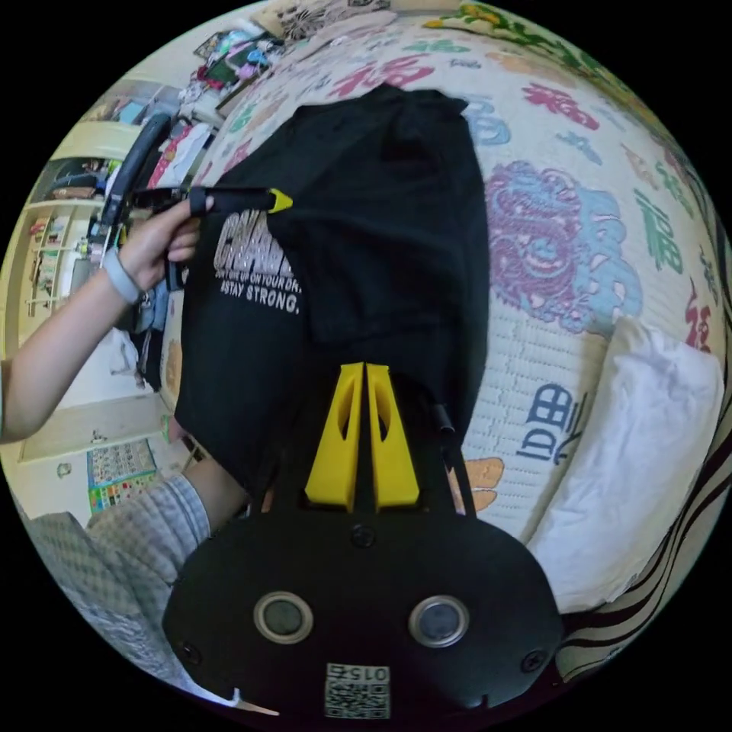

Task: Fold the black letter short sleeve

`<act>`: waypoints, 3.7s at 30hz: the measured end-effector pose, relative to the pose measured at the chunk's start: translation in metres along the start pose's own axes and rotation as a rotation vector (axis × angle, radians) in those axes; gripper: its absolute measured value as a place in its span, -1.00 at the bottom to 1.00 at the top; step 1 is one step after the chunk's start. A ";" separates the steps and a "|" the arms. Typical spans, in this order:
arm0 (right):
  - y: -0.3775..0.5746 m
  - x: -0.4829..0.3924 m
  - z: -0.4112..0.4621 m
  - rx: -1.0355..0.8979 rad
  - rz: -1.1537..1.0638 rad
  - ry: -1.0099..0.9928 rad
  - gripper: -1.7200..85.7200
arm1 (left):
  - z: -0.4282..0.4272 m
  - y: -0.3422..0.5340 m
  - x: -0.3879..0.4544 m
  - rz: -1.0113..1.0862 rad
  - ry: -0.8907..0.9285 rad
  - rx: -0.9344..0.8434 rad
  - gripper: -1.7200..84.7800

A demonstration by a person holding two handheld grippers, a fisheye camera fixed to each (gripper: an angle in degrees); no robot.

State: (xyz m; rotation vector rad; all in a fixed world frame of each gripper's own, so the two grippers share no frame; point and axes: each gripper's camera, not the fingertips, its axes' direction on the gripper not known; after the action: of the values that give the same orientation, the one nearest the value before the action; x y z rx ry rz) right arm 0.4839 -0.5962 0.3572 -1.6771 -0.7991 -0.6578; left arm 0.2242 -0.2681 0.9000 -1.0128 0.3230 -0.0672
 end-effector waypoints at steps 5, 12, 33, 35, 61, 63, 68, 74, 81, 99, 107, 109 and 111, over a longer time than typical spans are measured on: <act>-0.042 0.003 -0.018 0.196 0.032 0.025 -0.90 | -0.031 -0.035 0.005 0.061 0.177 0.158 -0.75; -0.070 0.020 0.016 0.134 0.173 0.089 -0.97 | 0.018 -0.131 0.042 0.151 0.219 0.065 -0.86; -0.120 -0.035 0.052 0.098 -0.029 -0.049 -0.98 | -0.020 0.051 -0.060 0.111 0.079 0.023 -0.86; -0.121 -0.048 0.087 -0.053 -0.061 0.026 -0.98 | -0.024 0.063 -0.071 0.102 0.101 0.062 -0.88; -0.406 -0.381 0.167 -0.094 -0.478 -0.096 -0.74 | -0.150 0.448 -0.430 -0.985 0.123 0.519 -0.72; -0.433 -0.414 0.192 -0.133 -0.490 -0.053 -0.74 | -0.142 0.445 -0.441 -0.973 0.140 0.496 -0.72; -0.491 -0.474 0.262 -0.234 -0.432 0.114 -0.74 | -0.135 0.447 -0.450 -0.937 0.149 0.470 -0.81; -0.518 -0.491 0.307 -0.309 -0.387 0.316 -0.87 | -0.152 0.478 -0.451 -0.903 0.218 0.559 -0.96; -0.517 -0.476 0.256 -0.209 -0.427 0.100 -0.97 | -0.199 0.478 -0.422 -0.758 0.143 0.644 -0.98; -0.361 -0.207 0.101 0.088 0.209 0.082 -0.83 | -0.195 0.363 -0.229 -0.065 0.271 0.435 -0.81; -0.395 -0.248 0.168 -0.125 -0.079 0.051 -0.97 | -0.136 0.298 -0.225 -0.097 0.126 0.199 -0.82; -0.395 -0.238 0.161 -0.109 -0.046 -0.024 -0.98 | -0.130 0.297 -0.211 -0.032 0.068 0.194 -0.83; -0.389 -0.228 0.145 -0.049 0.005 -0.006 -0.98 | -0.132 0.291 -0.203 0.005 0.050 0.143 -0.83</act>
State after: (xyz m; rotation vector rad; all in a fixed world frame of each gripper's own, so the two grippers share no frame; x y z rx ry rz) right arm 0.0407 -0.4322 0.3800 -1.7256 -0.7885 -0.6737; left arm -0.0353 -0.1803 0.6380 -0.8692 0.3614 -0.1100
